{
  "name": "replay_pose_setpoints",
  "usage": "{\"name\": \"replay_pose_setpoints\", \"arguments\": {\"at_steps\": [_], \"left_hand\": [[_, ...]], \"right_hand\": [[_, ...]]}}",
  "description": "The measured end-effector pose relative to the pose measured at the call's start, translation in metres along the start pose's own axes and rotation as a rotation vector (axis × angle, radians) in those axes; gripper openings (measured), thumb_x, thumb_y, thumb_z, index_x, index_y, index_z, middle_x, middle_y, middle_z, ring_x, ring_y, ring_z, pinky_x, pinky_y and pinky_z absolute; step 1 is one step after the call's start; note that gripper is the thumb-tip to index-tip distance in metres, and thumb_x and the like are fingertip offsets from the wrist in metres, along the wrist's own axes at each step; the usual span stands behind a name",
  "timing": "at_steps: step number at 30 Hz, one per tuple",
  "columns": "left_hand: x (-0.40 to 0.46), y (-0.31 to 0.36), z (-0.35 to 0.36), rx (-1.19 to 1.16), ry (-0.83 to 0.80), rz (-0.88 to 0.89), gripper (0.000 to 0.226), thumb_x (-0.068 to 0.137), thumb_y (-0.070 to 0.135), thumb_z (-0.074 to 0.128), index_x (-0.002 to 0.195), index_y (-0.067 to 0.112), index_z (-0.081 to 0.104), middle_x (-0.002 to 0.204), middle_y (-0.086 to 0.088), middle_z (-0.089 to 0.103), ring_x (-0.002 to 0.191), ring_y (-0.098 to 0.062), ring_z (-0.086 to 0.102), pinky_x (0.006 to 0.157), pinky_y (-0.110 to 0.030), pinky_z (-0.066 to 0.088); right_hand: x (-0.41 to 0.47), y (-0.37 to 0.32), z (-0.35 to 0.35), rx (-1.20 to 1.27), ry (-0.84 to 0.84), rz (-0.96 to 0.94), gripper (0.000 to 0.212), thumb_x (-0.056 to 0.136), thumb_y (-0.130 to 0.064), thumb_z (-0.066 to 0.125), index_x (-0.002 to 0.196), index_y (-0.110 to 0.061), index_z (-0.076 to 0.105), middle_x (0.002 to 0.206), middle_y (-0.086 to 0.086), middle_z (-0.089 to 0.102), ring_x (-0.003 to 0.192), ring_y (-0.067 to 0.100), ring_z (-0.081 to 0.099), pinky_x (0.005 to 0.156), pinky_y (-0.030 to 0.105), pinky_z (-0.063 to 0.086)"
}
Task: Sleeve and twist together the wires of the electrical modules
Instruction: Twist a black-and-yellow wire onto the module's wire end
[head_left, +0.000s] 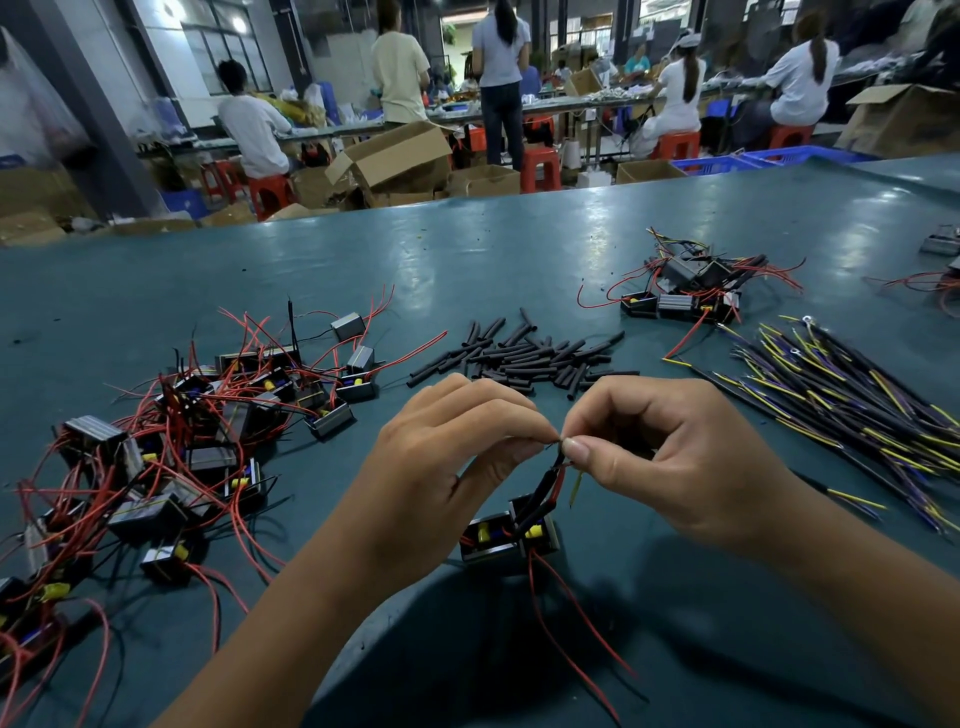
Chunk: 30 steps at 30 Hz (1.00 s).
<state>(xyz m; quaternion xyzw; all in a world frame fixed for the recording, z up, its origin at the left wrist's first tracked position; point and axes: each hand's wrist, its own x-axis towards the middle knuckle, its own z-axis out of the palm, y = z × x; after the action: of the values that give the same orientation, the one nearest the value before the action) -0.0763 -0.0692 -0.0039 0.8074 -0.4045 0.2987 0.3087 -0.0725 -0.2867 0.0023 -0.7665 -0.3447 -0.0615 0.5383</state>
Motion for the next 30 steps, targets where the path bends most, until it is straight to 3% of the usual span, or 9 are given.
{"name": "replay_pose_setpoints", "arguments": {"at_steps": [3,10,15,24,30], "left_hand": [[0.0,0.002,0.0,0.013,0.003,-0.008,0.019,0.1,0.017,0.057,0.098,0.007,0.072,0.099,0.005,0.066,0.089,-0.023,0.062,0.075,-0.044,0.05],[0.0,0.011,0.004,0.192,0.012,0.065,0.024,0.103,0.015,0.049,0.099,0.004,0.069,0.099,-0.005,0.064,0.084,-0.028,0.061,0.069,-0.046,0.049],[-0.002,0.008,0.003,0.191,0.099,0.09,0.007,0.1,0.016,0.059,0.107,0.015,0.058,0.106,0.002,0.057,0.088,-0.025,0.061,0.073,-0.043,0.049],[-0.003,0.007,0.0,0.292,0.168,0.12,0.012,0.094,0.018,0.072,0.093,0.008,0.078,0.083,-0.006,0.062,0.068,-0.025,0.056,0.06,-0.039,0.045],[-0.004,0.009,0.0,0.33,0.165,0.151,0.007,0.097,0.017,0.068,0.097,0.013,0.073,0.082,-0.006,0.061,0.066,-0.026,0.054,0.058,-0.039,0.044]], "right_hand": [[-0.001,-0.001,0.0,-0.006,-0.005,-0.002,0.007,0.085,-0.018,0.069,0.078,-0.02,0.068,0.062,-0.009,0.057,0.054,0.001,0.044,0.052,0.015,0.037],[-0.002,-0.002,-0.002,0.011,-0.054,-0.023,0.007,0.087,-0.026,0.069,0.083,-0.02,0.067,0.069,0.008,0.058,0.055,0.022,0.046,0.051,0.029,0.039],[-0.001,0.001,-0.003,0.04,-0.037,-0.01,0.006,0.087,-0.021,0.069,0.082,-0.019,0.067,0.066,0.0,0.058,0.055,0.007,0.044,0.053,0.019,0.039],[-0.001,0.0,-0.002,0.064,-0.019,0.014,0.006,0.086,-0.019,0.069,0.08,-0.016,0.067,0.064,-0.004,0.057,0.055,0.004,0.044,0.053,0.017,0.038],[-0.002,0.0,-0.002,0.055,-0.031,0.009,0.007,0.086,-0.018,0.069,0.08,-0.016,0.067,0.064,-0.003,0.056,0.055,0.003,0.043,0.053,0.017,0.038]]}}
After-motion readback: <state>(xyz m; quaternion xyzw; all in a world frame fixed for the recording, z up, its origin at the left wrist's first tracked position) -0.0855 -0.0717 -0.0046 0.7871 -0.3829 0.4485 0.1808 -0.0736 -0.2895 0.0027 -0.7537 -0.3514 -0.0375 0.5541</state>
